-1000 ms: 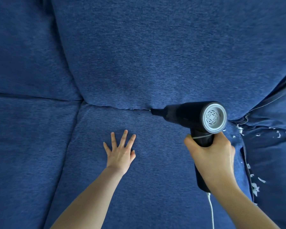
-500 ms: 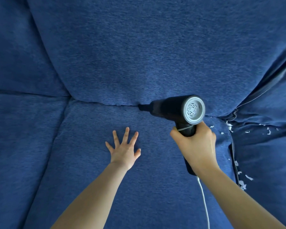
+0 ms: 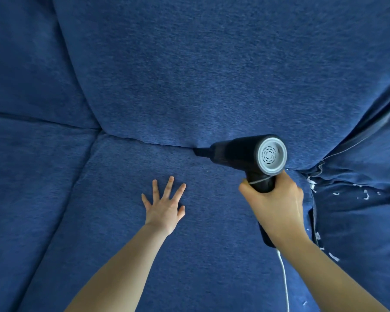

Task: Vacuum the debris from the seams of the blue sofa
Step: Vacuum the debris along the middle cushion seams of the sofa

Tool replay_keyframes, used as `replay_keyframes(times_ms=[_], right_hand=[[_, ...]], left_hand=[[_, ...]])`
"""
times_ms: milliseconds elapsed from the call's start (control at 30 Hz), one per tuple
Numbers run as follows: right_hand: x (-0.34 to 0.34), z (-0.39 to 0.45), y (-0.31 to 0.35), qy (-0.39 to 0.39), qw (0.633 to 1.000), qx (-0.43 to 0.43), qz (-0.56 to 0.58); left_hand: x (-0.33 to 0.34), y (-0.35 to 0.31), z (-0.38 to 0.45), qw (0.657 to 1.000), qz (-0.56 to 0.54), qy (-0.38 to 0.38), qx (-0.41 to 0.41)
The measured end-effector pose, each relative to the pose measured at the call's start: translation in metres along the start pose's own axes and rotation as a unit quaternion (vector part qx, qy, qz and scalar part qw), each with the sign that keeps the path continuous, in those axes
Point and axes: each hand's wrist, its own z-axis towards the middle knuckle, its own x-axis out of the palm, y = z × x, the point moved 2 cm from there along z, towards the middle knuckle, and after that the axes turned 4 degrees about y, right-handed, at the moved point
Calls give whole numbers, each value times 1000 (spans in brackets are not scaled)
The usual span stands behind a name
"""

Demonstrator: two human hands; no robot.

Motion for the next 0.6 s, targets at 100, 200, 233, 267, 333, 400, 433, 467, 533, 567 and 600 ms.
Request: replay_keyframes(times_ms=[100, 200, 233, 267, 333, 400, 433, 467, 533, 567, 600], right_hand=[[-19, 0, -12, -12, 1000, 5, 21], [-35, 1, -23, -6, 999, 8, 33], [-36, 3, -26, -2, 999, 8, 32], [-38, 5, -31, 2, 999, 10, 31], [-40, 8, -36, 5, 999, 13, 31], [-44, 10, -38, 5, 999, 15, 36], [-48, 10, -40, 3, 999, 17, 38], [-52, 8, -43, 2, 999, 17, 40], [-61, 5, -49, -3, 999, 16, 39], [-64, 5, -53, -4, 999, 17, 39], [-66, 6, -57, -3, 999, 23, 40]], left_hand=[[3, -13, -4, 1000, -13, 3, -18], [9, -32, -9, 999, -25, 10, -26], [11, -37, -10, 999, -26, 13, -27], [11, -43, -12, 999, -26, 16, -29], [13, -51, -12, 999, -35, 19, -34], [13, -56, -11, 998, -41, 15, -43], [13, -58, -11, 998, -39, 13, -46], [14, -59, -11, 998, -35, 11, -47], [17, -61, -12, 999, -24, 1, -43], [18, -62, -11, 999, -19, -5, -38], [19, -63, -10, 999, -15, -11, -33]])
